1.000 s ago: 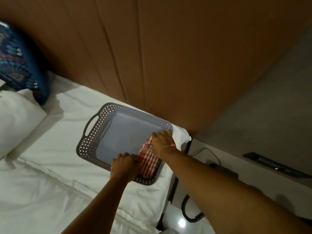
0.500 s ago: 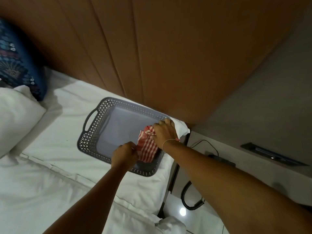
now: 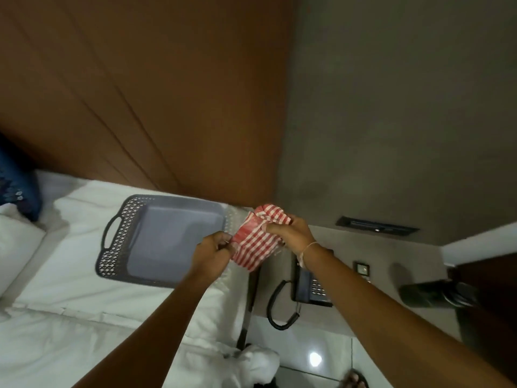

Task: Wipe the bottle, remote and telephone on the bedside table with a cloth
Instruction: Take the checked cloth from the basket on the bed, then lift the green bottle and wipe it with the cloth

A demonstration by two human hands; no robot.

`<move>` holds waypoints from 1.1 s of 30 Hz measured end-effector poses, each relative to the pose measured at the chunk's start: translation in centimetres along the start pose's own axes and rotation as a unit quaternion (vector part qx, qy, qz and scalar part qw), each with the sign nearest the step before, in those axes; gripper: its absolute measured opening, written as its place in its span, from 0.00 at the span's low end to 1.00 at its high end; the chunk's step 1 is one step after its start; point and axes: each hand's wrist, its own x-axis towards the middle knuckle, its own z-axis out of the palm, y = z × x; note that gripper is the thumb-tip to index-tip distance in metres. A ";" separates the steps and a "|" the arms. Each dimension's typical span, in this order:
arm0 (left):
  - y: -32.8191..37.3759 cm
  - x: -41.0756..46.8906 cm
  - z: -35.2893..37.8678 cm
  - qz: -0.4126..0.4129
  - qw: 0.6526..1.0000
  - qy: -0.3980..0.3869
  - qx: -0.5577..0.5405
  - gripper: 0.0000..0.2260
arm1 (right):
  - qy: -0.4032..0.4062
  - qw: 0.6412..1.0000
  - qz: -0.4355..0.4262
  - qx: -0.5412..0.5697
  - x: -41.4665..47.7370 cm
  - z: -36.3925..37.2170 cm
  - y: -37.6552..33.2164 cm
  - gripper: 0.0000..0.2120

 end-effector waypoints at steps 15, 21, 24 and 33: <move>5.7 -7.2 35.5 0.018 0.947 -0.293 0.132 0.05 | 0.246 0.947 0.118 0.170 -13.4 -31.9 20.2 0.11; 4.7 -7.3 46.9 0.019 0.916 -0.354 0.188 0.09 | 0.320 0.897 0.147 0.267 -15.2 -38.7 28.2 0.07; 4.2 -6.9 50.6 0.018 0.906 -0.361 0.222 0.10 | 0.327 0.887 0.146 0.292 -15.0 -40.6 30.6 0.10; 6.8 -4.1 53.0 0.099 0.938 -0.294 0.155 0.38 | 0.329 0.879 0.142 0.314 -13.9 -43.1 33.1 0.13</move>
